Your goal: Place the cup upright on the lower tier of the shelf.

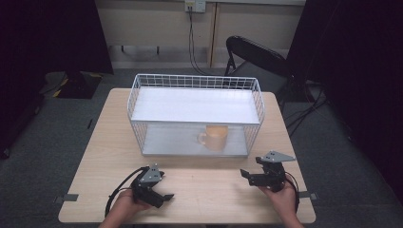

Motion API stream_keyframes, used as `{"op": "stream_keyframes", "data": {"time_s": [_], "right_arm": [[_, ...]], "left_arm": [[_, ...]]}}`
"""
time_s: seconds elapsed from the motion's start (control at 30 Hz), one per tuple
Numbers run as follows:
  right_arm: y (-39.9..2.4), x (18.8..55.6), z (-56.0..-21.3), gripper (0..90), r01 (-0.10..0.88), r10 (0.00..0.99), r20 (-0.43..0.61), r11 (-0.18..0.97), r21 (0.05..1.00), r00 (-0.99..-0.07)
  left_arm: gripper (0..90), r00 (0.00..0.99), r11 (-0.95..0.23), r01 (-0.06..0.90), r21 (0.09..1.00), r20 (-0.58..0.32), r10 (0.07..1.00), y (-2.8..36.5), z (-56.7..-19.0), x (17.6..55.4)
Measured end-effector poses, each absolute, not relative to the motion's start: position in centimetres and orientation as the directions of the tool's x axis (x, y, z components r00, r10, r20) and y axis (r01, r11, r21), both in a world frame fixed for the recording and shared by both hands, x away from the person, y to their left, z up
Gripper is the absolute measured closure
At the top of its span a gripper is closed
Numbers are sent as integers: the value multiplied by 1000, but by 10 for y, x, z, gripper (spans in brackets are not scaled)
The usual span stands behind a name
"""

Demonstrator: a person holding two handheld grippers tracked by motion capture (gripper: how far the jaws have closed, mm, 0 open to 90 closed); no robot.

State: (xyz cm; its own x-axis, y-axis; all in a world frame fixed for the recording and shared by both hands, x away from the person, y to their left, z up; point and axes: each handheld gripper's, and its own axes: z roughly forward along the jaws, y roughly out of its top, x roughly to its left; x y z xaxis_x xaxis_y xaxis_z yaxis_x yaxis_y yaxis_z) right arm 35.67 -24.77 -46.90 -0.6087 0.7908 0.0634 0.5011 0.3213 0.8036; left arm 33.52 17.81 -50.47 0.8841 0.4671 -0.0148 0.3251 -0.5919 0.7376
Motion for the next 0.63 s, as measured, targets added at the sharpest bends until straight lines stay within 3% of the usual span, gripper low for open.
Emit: {"op": "stream_keyframes", "data": {"time_s": [0.63], "right_arm": [[-243, 350, -481, 172, 475, 750, 36, 380, 794, -660]], "left_arm": [[98, 884, -592, 325, 738, -15, 467, 178, -505, 335]]}}
